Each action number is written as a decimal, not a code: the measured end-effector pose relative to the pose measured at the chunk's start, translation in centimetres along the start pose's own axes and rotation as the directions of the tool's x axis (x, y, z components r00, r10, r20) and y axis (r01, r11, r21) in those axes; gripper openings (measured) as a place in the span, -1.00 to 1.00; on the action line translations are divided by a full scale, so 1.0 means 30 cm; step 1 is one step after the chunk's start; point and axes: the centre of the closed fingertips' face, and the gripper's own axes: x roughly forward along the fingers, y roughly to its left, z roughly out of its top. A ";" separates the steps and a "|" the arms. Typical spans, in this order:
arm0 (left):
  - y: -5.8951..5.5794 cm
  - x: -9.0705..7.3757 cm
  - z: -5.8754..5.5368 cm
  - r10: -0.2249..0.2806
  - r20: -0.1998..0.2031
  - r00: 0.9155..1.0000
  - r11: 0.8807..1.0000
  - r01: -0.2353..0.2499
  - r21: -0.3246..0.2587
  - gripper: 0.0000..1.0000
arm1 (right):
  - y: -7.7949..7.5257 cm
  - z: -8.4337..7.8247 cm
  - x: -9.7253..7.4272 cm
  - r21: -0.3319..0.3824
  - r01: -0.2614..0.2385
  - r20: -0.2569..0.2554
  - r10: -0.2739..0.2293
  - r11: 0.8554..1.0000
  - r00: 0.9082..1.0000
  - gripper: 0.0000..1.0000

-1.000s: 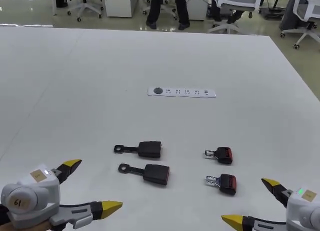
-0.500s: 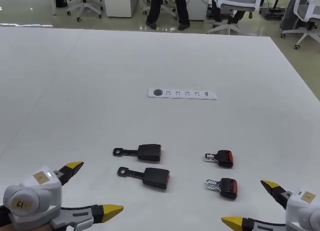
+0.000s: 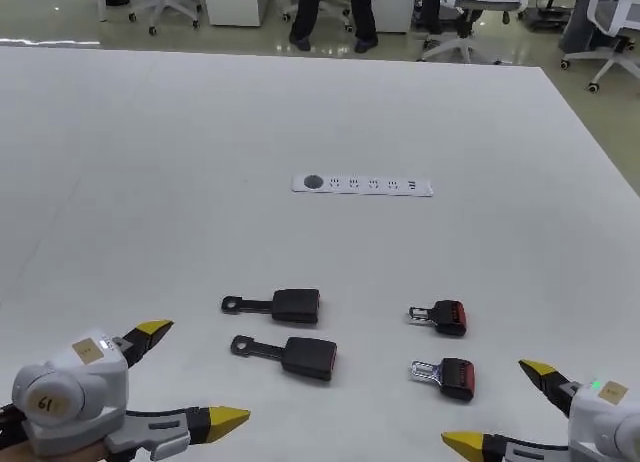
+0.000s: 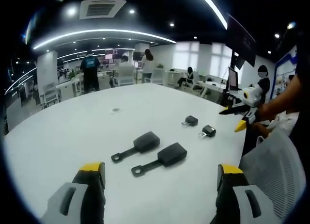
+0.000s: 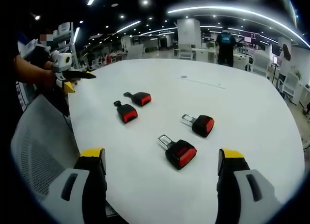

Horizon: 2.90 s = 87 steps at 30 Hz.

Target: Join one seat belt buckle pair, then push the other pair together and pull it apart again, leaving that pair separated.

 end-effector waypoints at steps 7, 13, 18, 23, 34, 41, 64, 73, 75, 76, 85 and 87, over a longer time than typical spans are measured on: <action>0.000 0.036 -0.006 -0.025 -0.015 1.000 1.000 0.025 0.004 0.96 | -0.018 0.003 0.018 0.003 -0.003 -0.008 0.003 1.000 1.000 0.93; 0.004 0.066 -0.006 -0.042 -0.024 0.999 0.999 0.042 0.004 0.94 | -0.026 -0.001 0.044 0.003 -0.010 -0.017 0.010 1.000 1.000 0.91; 0.007 0.092 -0.005 -0.056 -0.032 0.998 0.998 0.057 0.007 0.93 | -0.026 0.010 0.059 0.003 -0.013 -0.022 0.013 1.000 1.000 0.90; 0.010 0.109 -0.005 -0.069 -0.038 0.997 0.998 0.069 0.010 0.92 | -0.033 0.010 0.076 0.004 -0.018 -0.029 0.018 1.000 0.999 0.89; -0.016 0.171 -0.005 -0.127 -0.073 0.989 0.991 0.130 0.033 0.88 | -0.046 0.000 0.105 0.001 -0.032 -0.055 0.032 0.999 0.998 0.87; -0.030 0.211 -0.006 -0.168 -0.097 0.981 0.983 0.174 0.054 0.86 | -0.056 -0.011 0.132 -0.006 -0.049 -0.073 0.048 0.999 0.996 0.83; -0.088 0.379 -0.046 -0.305 -0.218 0.927 0.924 0.343 0.166 0.69 | -0.072 -0.050 0.205 -0.023 -0.151 -0.160 0.145 0.988 0.976 0.72; -0.108 0.409 -0.079 -0.344 -0.269 0.900 0.896 0.401 0.194 0.62 | -0.085 -0.070 0.222 -0.047 -0.200 -0.194 0.187 0.979 0.963 0.67; -0.120 0.417 -0.080 -0.354 -0.281 0.892 0.886 0.416 0.203 0.60 | -0.087 -0.081 0.226 -0.054 -0.214 -0.213 0.199 0.975 0.957 0.65; -0.123 0.420 -0.083 -0.357 -0.289 0.888 0.882 0.422 0.209 0.58 | -0.085 -0.083 0.226 -0.056 -0.221 -0.220 0.204 0.974 0.954 0.63; -0.128 0.454 -0.091 -0.383 -0.326 0.864 0.854 0.466 0.231 0.45 | -0.101 -0.116 0.232 -0.078 -0.274 -0.277 0.243 0.959 0.930 0.43; -0.126 0.463 -0.099 -0.389 -0.329 0.861 0.851 0.472 0.230 0.45 | -0.105 -0.126 0.232 -0.078 -0.283 -0.285 0.250 0.956 0.925 0.40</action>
